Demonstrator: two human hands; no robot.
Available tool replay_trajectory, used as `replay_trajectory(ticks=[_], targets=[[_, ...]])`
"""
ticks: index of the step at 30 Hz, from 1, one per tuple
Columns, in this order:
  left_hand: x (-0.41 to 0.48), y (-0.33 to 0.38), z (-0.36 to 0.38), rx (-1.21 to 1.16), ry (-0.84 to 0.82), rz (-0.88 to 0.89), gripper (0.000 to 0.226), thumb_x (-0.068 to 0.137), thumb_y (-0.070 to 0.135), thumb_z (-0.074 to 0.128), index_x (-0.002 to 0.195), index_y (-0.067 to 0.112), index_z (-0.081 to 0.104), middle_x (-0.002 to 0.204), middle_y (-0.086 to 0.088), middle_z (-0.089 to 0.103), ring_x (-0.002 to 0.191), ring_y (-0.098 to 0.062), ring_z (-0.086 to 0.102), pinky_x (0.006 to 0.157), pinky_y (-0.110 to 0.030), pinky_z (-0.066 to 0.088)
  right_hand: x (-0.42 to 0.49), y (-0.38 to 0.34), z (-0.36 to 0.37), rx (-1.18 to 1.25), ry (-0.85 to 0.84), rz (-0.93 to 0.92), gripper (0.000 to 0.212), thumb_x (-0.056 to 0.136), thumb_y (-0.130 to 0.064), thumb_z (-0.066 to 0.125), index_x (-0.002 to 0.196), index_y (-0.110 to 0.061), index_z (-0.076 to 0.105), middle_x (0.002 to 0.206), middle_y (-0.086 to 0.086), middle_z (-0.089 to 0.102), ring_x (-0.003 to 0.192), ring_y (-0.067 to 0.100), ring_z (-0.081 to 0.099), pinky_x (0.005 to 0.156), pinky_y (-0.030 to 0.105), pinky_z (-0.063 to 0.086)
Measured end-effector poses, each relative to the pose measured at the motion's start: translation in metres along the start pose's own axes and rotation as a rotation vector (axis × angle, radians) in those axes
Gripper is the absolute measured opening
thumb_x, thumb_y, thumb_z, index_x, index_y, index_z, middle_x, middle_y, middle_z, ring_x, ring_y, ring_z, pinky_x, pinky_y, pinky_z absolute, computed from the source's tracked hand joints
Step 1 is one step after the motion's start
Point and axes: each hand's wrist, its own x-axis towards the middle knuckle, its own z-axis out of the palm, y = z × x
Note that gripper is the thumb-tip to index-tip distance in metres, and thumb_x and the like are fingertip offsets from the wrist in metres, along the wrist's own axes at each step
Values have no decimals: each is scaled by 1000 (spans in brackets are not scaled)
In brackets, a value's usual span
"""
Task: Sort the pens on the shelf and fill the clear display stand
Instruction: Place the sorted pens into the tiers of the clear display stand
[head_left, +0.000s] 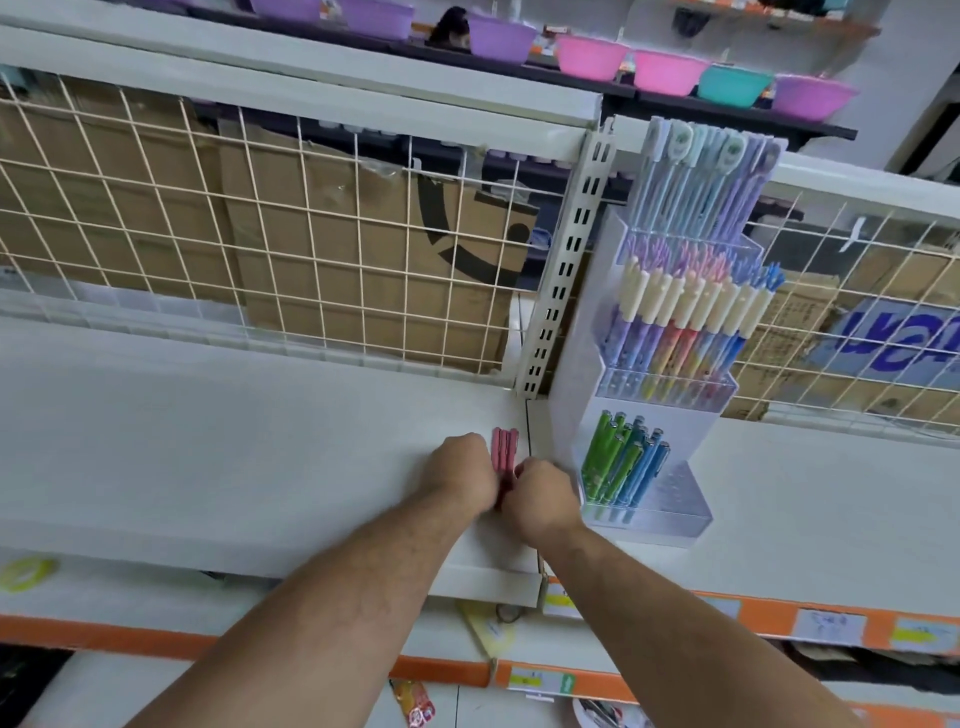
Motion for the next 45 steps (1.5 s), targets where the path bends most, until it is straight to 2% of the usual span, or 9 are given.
replay_trajectory(ticks=[6, 13, 18, 24, 27, 30, 34, 39, 45], targets=[[5, 2, -8, 33, 5, -38, 25, 87, 15, 58, 67, 17, 44, 72, -4, 57, 69, -26, 55, 60, -27, 40, 5, -4, 2, 5, -6, -5, 14, 82, -18, 75, 92, -15, 65, 92, 5, 74, 74, 18, 60, 64, 22, 41], [3, -6, -10, -91, 5, -130, 33, 90, 35, 56, 64, 16, 50, 57, -2, 56, 58, -24, 59, 55, -25, 46, 6, -5, 7, -88, 35, -76, 3, 94, -19, 55, 95, -17, 56, 94, 8, 72, 75, 23, 62, 66, 25, 42], [-2, -4, -10, -5, -5, -92, 19, 85, 24, 63, 71, 17, 50, 86, -6, 69, 77, -24, 68, 66, -29, 54, 4, -2, 10, -58, -25, -29, 20, 90, -32, 64, 88, -15, 54, 80, 2, 63, 69, 19, 56, 61, 27, 41], [-4, -3, -13, 41, -48, -95, 23, 86, 15, 57, 68, 13, 43, 72, -4, 57, 68, -23, 54, 51, -23, 36, -3, 3, 13, -163, 39, -47, 11, 91, -28, 53, 92, -20, 46, 74, -6, 52, 69, 20, 53, 62, 28, 40], [-7, -2, -17, 64, -128, -110, 9, 81, 5, 58, 82, 13, 54, 87, -7, 63, 83, -28, 69, 45, -22, 35, -3, 6, 14, -187, 47, -57, 9, 95, -20, 52, 101, -14, 57, 95, 7, 68, 83, 27, 65, 67, 28, 42], [-11, -1, -17, 99, -161, -128, 27, 85, 4, 57, 111, 9, 64, 101, -12, 66, 94, -30, 70, 59, -24, 47, -3, 9, 14, -177, 27, -66, 10, 97, -20, 52, 100, -12, 58, 99, 10, 69, 87, 29, 67, 66, 26, 41], [-14, -8, -16, 14, -207, -155, 45, 84, -3, 52, 127, 6, 58, 79, -10, 60, 66, -24, 65, 49, -26, 47, -4, 12, 11, -152, -27, -51, 11, 97, -18, 52, 94, -11, 59, 89, 10, 68, 73, 25, 59, 63, 24, 40], [-22, -12, -14, -278, -119, -188, 11, 87, 1, 49, 92, 5, 59, 73, -11, 63, 57, -27, 65, 43, -25, 42, -18, 17, 4, -10, -6, -57, 8, 88, -18, 62, 91, -11, 57, 82, 5, 56, 76, 24, 54, 66, 25, 40], [-40, -2, -1, -584, 15, -116, 16, 95, 16, 56, 82, 10, 62, 74, -11, 70, 69, -30, 73, 60, -41, 60, -45, 24, -15, 162, 63, -196, 10, 95, -16, 53, 89, -9, 56, 80, 12, 65, 74, 34, 67, 64, 44, 57]])
